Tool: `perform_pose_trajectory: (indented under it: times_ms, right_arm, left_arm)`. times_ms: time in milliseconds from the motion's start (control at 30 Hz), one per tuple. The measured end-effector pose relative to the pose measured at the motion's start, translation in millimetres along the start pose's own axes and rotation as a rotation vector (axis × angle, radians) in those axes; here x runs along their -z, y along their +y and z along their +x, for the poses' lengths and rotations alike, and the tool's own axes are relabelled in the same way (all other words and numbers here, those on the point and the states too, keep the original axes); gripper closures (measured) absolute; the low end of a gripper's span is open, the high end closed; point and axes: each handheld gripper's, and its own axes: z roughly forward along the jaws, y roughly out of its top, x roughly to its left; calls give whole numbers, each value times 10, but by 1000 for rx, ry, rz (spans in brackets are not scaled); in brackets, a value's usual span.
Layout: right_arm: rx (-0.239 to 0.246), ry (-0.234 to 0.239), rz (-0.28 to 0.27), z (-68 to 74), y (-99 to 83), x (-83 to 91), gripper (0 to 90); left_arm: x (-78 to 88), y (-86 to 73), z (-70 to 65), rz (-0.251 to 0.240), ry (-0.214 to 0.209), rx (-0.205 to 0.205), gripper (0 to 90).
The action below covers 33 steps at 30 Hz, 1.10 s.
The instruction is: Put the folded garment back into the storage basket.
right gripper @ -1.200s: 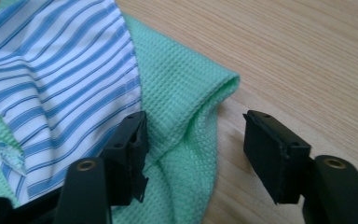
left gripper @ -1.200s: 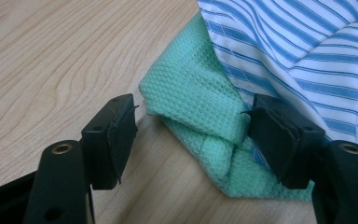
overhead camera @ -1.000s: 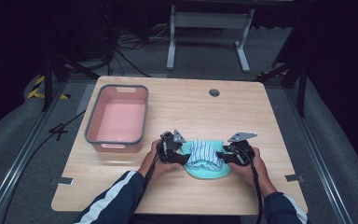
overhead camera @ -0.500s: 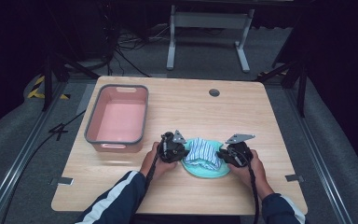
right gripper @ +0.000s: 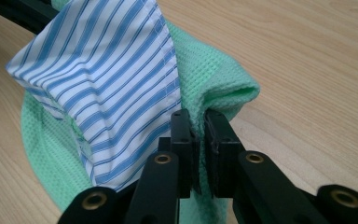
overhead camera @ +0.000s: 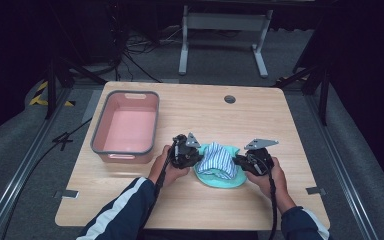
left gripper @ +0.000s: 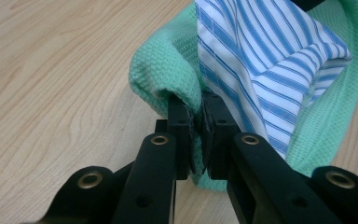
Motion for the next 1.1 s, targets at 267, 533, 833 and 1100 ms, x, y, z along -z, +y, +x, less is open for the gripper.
perform_pose_trajectory:
  times_ms: [267,533,833,1100]
  right_arm:
    - [0,-8,0,34,112,16,828]
    - [3,-3,-11,62,189,32,828]
    - [26,0,-41,124,370,77,827]
    - [62,-3,-50,218,622,91,827]
  left_arm:
    - [106,109,40,11,4,-13,833]
    - [189,147,52,22,27,-49,833]
    - [396,187,130,-6,62,-59,834]
    - [590,176,224,-31,88,-45,834]
